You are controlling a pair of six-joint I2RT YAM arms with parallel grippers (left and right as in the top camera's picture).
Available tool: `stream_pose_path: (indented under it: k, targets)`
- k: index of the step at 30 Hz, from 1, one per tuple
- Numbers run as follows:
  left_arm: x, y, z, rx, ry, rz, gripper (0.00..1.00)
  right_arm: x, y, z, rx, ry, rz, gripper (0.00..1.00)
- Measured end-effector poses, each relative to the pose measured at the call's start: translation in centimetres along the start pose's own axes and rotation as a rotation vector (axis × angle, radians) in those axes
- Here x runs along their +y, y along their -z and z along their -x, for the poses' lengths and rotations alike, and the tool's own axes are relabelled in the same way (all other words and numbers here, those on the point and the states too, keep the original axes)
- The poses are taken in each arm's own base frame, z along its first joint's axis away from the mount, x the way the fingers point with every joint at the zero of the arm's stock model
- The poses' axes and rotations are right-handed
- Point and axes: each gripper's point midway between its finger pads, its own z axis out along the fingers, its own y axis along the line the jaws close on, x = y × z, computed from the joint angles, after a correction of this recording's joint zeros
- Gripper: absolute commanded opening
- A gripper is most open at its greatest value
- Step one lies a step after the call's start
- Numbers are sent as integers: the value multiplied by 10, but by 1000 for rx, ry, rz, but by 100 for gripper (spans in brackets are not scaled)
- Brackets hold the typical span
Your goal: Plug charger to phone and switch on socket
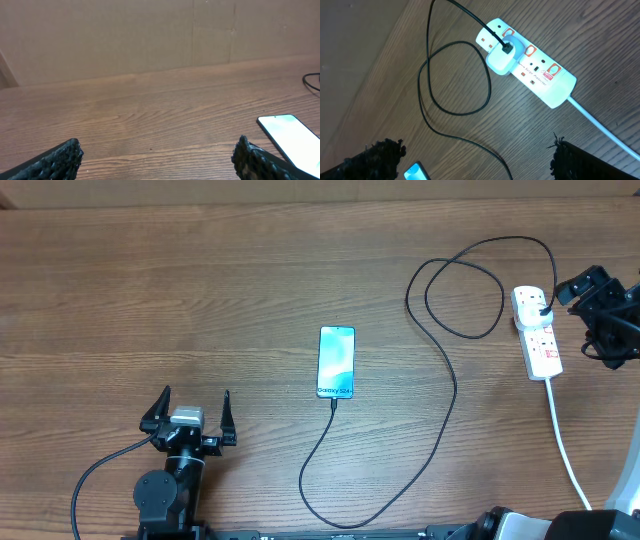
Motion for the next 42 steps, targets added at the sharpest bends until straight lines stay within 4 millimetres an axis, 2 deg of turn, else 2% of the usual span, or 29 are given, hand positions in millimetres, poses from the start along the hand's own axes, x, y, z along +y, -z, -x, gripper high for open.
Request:
stream_pose_path:
  k: [18,25,28,30,35,40,42]
  targets:
    - [0,0,0,0,0,0,100,0,0,0,-1,1,-1,100]
    - [0,0,0,0,0,0,99,2,0,8,-39,13,-1,100]
    - [0,0,0,0,0,0,100,16,-5,15,-84,49,39,100]
    - [0,0,0,0,0,0,100,28,-12,11,-105,86,72,100]
    - [0,0,0,0,0,0,100,61,-22,-13,-164,194,183,100]
    - [0,0,0,1,0,0,100,90,-13,-39,-254,290,322,100]
    - [0,0,0,0,0,0,100,97,-10,-46,-282,315,363,100]
